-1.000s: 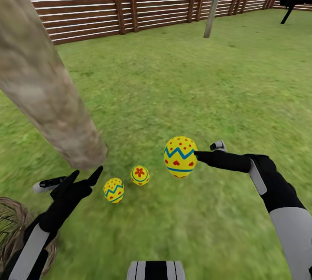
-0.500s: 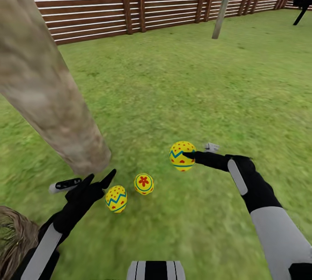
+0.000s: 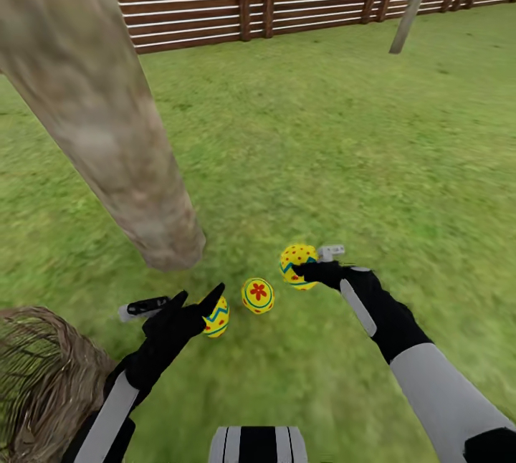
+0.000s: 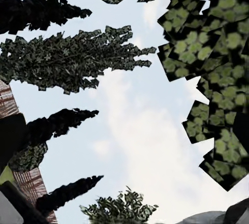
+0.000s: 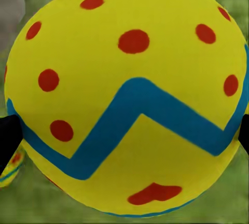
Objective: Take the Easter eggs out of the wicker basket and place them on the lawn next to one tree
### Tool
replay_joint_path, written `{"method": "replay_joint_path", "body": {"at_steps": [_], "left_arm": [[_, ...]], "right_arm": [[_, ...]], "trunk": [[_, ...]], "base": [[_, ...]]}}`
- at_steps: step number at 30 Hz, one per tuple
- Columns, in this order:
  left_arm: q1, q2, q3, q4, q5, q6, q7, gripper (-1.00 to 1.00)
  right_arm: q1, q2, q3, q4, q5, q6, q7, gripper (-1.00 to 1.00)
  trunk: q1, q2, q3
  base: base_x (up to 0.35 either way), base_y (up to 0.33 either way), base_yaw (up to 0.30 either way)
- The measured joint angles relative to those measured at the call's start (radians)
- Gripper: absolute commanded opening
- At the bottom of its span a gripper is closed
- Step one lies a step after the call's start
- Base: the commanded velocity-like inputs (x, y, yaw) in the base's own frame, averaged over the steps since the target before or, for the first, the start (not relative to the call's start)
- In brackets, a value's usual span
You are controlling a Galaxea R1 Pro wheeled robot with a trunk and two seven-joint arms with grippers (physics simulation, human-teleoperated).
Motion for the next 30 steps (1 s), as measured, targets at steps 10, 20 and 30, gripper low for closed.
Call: {"method": "replay_joint_path", "body": {"at_steps": [10, 20, 30], "left_arm": [[-0.001, -0.010, -0.044, 0.007, 0.002, -0.042, 0.052, 1.00], [-0.001, -0.026, -0.082, 0.006, 0.001, -0.042, 0.067, 1.00], [-0.001, -0.042, -0.084, 0.003, 0.000, -0.042, 0.066, 1.00]], "right_arm": [[0.000, 0.024, 0.041, 0.060, 0.007, -0.061, -0.116, -1.00], [0.000, 0.026, 0.045, 0.100, 0.013, -0.135, -0.201, -1.00], [0.000, 0.026, 0.046, 0.099, 0.014, -0.136, -0.197, -1.00]], "trunk": [[0.000, 0.000, -0.006], [0.000, 0.000, -0.006], [0.003, -0.001, -0.026]], "base": [[-0.012, -0.118, 0.144], [0.000, -0.080, 0.156], [0.000, 0.000, 0.000]]}}
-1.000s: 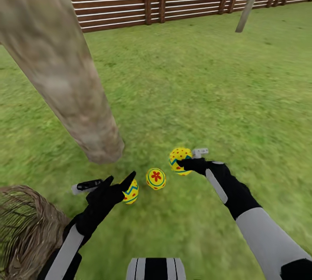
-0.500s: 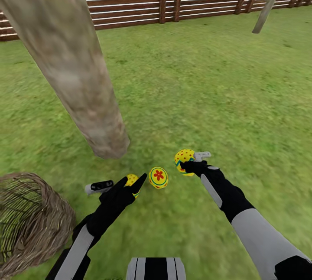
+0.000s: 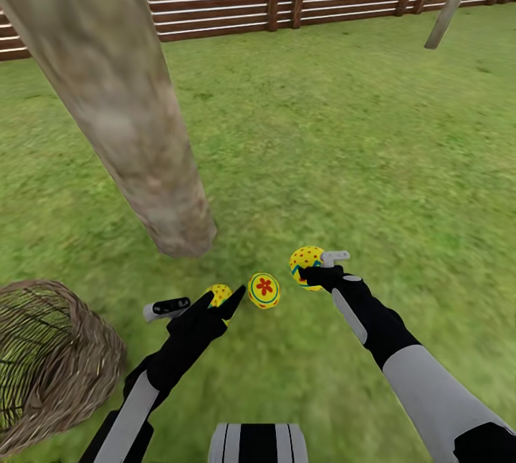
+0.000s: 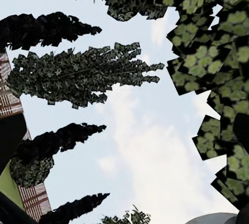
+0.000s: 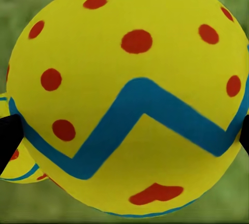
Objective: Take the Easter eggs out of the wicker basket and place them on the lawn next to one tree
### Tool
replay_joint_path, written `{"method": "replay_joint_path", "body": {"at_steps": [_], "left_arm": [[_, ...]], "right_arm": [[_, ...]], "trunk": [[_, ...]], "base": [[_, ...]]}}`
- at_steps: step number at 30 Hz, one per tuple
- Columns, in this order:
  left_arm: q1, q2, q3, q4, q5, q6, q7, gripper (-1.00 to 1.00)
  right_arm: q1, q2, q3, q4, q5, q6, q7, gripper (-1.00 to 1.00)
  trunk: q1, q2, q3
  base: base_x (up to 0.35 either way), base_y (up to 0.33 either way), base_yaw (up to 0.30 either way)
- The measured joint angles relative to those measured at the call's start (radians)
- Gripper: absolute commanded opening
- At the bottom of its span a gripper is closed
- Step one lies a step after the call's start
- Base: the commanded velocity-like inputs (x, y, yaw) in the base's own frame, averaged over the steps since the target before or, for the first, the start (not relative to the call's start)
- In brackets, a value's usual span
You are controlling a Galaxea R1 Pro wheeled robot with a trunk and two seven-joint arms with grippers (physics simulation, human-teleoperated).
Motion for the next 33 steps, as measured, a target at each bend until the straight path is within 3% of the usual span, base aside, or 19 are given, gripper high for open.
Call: {"method": "replay_joint_path", "body": {"at_steps": [2, 4, 7, 24, 33], "left_arm": [[0.000, -0.001, -0.009, -0.001, 0.000, 0.000, 0.001, 1.00], [0.000, -0.001, -0.055, -0.003, 0.000, 0.000, 0.002, 1.00], [0.000, -0.001, -0.075, -0.004, 0.000, 0.000, 0.003, 1.00], [0.000, -0.001, -0.078, -0.005, 0.000, 0.000, 0.004, 1.00], [0.000, -0.001, -0.078, -0.003, 0.000, 0.000, 0.006, 1.00]], "right_arm": [[0.000, 0.000, 0.000, 0.000, 0.000, 0.000, -0.001, -1.00], [0.000, -0.001, -0.001, 0.003, 0.001, -0.001, -0.003, -1.00], [0.000, 0.000, 0.000, 0.007, 0.001, -0.001, -0.006, -1.00], [0.000, 0.000, 0.000, 0.009, 0.002, -0.003, -0.008, -1.00], [-0.001, 0.000, 0.003, 0.036, -0.003, -0.042, -0.008, -1.00]], "trunk": [[0.001, 0.000, -0.008], [0.002, -0.001, -0.015], [0.003, -0.002, -0.027], [0.011, -0.006, -0.093], [0.015, -0.008, -0.128]], "base": [[0.000, 0.000, 0.000], [0.000, 0.000, 0.000], [0.000, 0.000, 0.000], [0.000, 0.000, 0.000], [0.000, 0.000, 0.000]]}}
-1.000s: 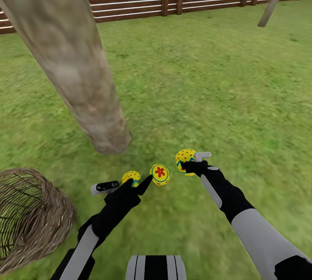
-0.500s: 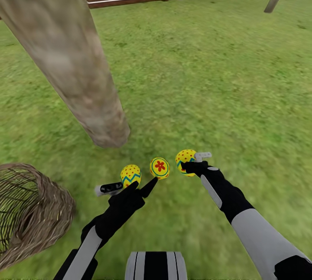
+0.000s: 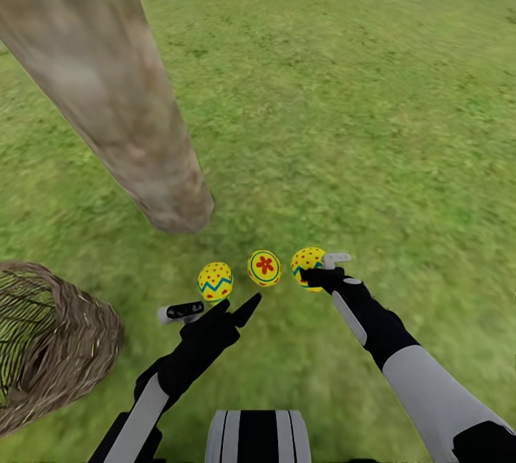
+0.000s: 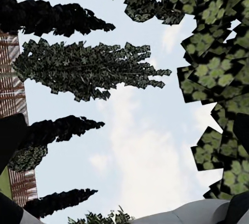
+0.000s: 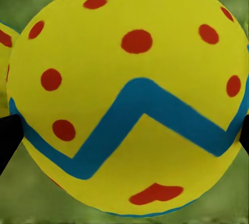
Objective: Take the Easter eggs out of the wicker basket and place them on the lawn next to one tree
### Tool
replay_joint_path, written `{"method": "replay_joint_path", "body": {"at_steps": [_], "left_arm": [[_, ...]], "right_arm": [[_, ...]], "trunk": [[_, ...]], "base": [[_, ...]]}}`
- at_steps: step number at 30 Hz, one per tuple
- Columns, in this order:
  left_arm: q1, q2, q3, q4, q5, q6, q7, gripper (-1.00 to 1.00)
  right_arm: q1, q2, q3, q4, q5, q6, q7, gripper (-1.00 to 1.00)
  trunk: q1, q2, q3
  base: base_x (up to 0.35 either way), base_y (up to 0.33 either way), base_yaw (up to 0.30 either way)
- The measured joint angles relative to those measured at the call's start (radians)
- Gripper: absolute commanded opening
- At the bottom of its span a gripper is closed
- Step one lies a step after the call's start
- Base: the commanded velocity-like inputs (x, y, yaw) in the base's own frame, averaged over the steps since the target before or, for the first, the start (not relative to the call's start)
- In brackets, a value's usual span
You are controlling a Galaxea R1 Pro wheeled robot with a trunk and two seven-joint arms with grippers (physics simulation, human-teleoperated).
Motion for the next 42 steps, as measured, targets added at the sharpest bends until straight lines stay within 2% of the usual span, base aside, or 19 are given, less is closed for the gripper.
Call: {"method": "replay_joint_path", "body": {"at_steps": [2, 6, 11, 14, 25, 33, 42], "left_arm": [[0.000, 0.000, 0.000, 0.000, 0.000, 0.000, 0.000, 1.00], [0.000, 0.000, -0.001, 0.000, 0.000, 0.000, 0.000, 1.00], [0.000, 0.000, -0.031, 0.005, 0.000, -0.023, 0.000, 1.00], [0.000, 0.000, -0.036, 0.004, 0.000, -0.026, 0.003, 1.00], [0.000, 0.000, -0.037, -0.002, 0.000, -0.029, -0.006, 1.00], [0.000, 0.000, -0.037, -0.001, 0.000, -0.029, -0.003, 1.00], [0.000, 0.002, -0.034, 0.006, 0.000, -0.031, -0.002, 1.00]], "right_arm": [[-0.001, 0.000, 0.031, 0.021, 0.003, -0.002, 0.001, -1.00], [-0.002, 0.000, 0.042, 0.026, 0.005, -0.003, 0.001, -1.00], [-0.002, -0.001, 0.042, 0.026, 0.005, -0.003, 0.001, -1.00], [-0.002, 0.000, 0.043, 0.026, 0.005, -0.003, 0.001, -1.00], [-0.002, -0.001, 0.040, 0.026, 0.005, -0.004, -0.002, -1.00], [-0.002, -0.001, 0.036, 0.020, 0.005, -0.004, 0.000, -1.00], [-0.002, -0.001, 0.036, 0.018, 0.005, -0.004, 0.000, -1.00]], "trunk": [[0.001, 0.000, -0.008], [0.002, -0.001, -0.019], [0.002, -0.001, -0.019], [0.002, -0.001, -0.019], [0.002, -0.001, -0.021], [0.006, -0.003, -0.052], [0.006, -0.003, -0.052]], "base": [[0.000, 0.000, 0.000], [0.000, 0.000, 0.000], [0.151, -0.071, 0.000], [0.262, -0.170, 0.000], [0.013, -0.008, 0.038], [0.000, 0.000, 0.005], [0.000, 0.000, 0.000]]}}
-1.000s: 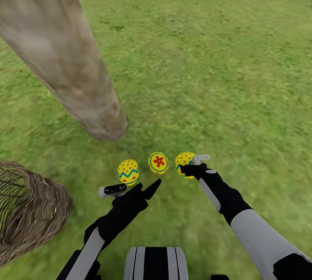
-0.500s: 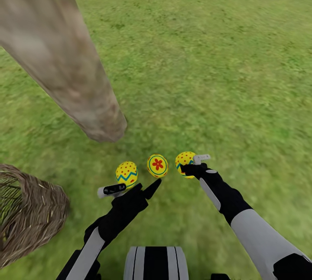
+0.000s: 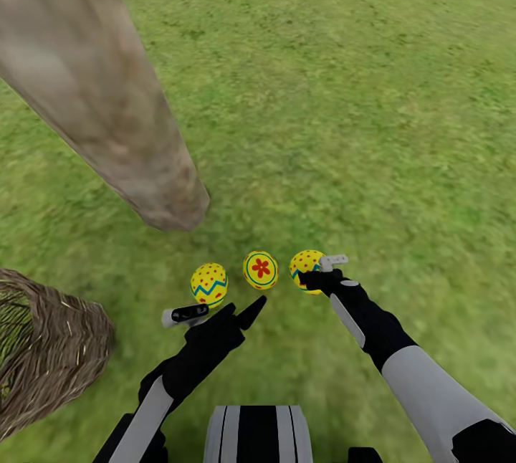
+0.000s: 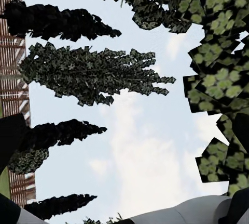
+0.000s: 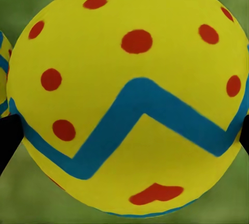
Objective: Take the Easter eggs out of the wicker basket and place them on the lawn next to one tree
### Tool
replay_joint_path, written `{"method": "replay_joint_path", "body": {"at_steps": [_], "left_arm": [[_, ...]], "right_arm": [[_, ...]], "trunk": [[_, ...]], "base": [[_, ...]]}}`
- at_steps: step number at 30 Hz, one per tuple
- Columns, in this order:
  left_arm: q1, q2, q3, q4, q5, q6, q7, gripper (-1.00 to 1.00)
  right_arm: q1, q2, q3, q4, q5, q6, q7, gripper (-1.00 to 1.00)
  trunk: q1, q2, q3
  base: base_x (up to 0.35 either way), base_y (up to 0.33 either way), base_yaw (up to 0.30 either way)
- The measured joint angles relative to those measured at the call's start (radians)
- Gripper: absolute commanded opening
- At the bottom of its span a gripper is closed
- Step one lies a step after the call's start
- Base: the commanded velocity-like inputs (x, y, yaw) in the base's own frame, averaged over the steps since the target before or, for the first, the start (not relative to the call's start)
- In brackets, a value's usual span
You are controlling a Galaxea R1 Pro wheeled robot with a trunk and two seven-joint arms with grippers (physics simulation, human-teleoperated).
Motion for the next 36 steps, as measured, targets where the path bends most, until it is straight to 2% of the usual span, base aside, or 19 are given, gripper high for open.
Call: {"method": "replay_joint_path", "body": {"at_steps": [2, 5, 7, 11, 18, 21, 25, 26, 28, 30, 36], "left_arm": [[0.000, 0.000, 0.000, 0.001, 0.001, -0.019, 0.001, 1.00], [0.002, 0.001, -0.003, 0.002, 0.001, -0.092, 0.004, 1.00], [0.002, 0.001, -0.021, 0.002, 0.001, -0.107, 0.005, 1.00], [0.002, 0.002, -0.033, 0.001, 0.001, -0.110, 0.006, 1.00], [0.002, 0.002, -0.037, 0.000, 0.001, -0.112, 0.001, 1.00], [0.002, 0.002, -0.044, -0.001, 0.001, -0.112, -0.002, 1.00], [0.002, 0.000, -0.084, -0.002, 0.001, -0.112, -0.002, 1.00], [0.002, 0.000, -0.093, -0.003, 0.001, -0.112, -0.001, 1.00], [0.002, 0.000, -0.095, -0.003, 0.001, -0.112, 0.000, 1.00], [0.002, 0.000, -0.101, -0.003, 0.001, -0.112, 0.001, 1.00], [0.002, 0.000, -0.116, -0.003, 0.001, -0.112, 0.002, 1.00]], "right_arm": [[0.000, 0.000, 0.000, 0.000, 0.000, 0.000, 0.000, -1.00], [0.000, 0.000, 0.000, 0.000, 0.000, 0.000, 0.000, -1.00], [0.000, 0.000, 0.001, -0.001, 0.000, 0.001, 0.000, -1.00], [0.000, 0.000, 0.001, -0.001, 0.000, 0.001, -0.001, -1.00], [0.000, 0.002, 0.005, 0.001, -0.001, 0.002, -0.003, -1.00], [0.001, 0.029, 0.009, 0.007, 0.000, 0.003, -0.004, -1.00], [-0.001, 0.040, 0.013, 0.008, -0.001, 0.004, -0.005, -1.00], [-0.002, 0.082, 0.034, 0.050, 0.025, 0.003, -0.060, -1.00], [-0.004, 0.113, 0.041, 0.067, 0.098, 0.002, -0.116, -1.00], [-0.007, 0.120, 0.041, 0.069, 0.121, 0.002, -0.131, -1.00], [-0.010, 0.121, 0.041, 0.050, 0.137, 0.004, -0.137, -1.00]], "trunk": [[0.000, 0.000, 0.000], [0.000, 0.000, 0.000], [0.000, 0.000, 0.000], [0.000, 0.000, 0.000], [0.000, 0.000, 0.000], [0.000, 0.000, 0.000], [0.001, 0.000, -0.008], [0.001, -0.001, -0.012], [0.002, -0.001, -0.019], [0.003, -0.002, -0.027], [0.006, -0.003, -0.050]], "base": [[0.000, 0.000, 0.000], [0.072, -0.079, 0.000], [0.187, -0.260, 0.000], [0.208, -0.263, 0.089], [0.018, -0.022, 0.113], [0.000, 0.000, 0.001], [0.000, 0.000, 0.000], [0.000, 0.000, 0.000], [0.000, 0.000, 0.000], [0.000, 0.000, 0.000], [0.000, 0.000, 0.000]]}}
